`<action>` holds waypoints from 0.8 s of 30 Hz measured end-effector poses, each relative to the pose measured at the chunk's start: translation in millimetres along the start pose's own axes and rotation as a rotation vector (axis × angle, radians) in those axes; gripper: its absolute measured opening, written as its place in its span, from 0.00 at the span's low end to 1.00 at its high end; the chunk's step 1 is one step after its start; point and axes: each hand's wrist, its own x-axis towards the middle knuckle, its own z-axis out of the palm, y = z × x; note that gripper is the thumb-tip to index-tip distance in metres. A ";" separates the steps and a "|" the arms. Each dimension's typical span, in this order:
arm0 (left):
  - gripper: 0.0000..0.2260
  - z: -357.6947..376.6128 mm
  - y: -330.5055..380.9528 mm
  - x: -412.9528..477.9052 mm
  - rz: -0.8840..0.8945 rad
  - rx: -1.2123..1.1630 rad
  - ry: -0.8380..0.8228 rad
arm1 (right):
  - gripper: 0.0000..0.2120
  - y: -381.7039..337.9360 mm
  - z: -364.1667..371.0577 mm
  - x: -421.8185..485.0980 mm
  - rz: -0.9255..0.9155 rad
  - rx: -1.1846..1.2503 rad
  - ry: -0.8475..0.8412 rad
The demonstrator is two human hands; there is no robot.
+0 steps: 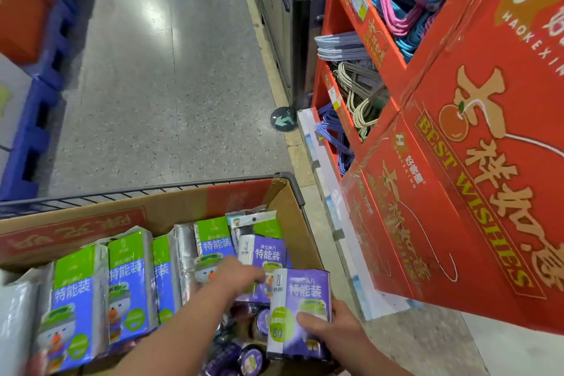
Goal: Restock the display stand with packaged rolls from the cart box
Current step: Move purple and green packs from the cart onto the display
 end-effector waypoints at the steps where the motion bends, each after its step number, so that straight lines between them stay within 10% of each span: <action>1: 0.44 4.5 -8.9 -4.1 -0.015 -0.097 0.002 | 0.27 -0.8 -2.1 0.3 -0.019 -0.016 -0.007; 6: 0.16 7.8 -28.7 -42.8 0.039 -0.349 0.022 | 0.25 -4.0 -7.3 -5.9 -0.016 -0.022 -0.005; 21: 0.37 -30.3 -73.4 -132.4 0.380 -0.459 -0.127 | 0.24 -6.8 0.5 -111.0 -0.297 0.125 0.152; 24: 0.26 -30.0 -76.5 -166.3 0.473 -0.470 -0.201 | 0.15 5.7 -5.5 -142.1 -0.348 0.193 0.213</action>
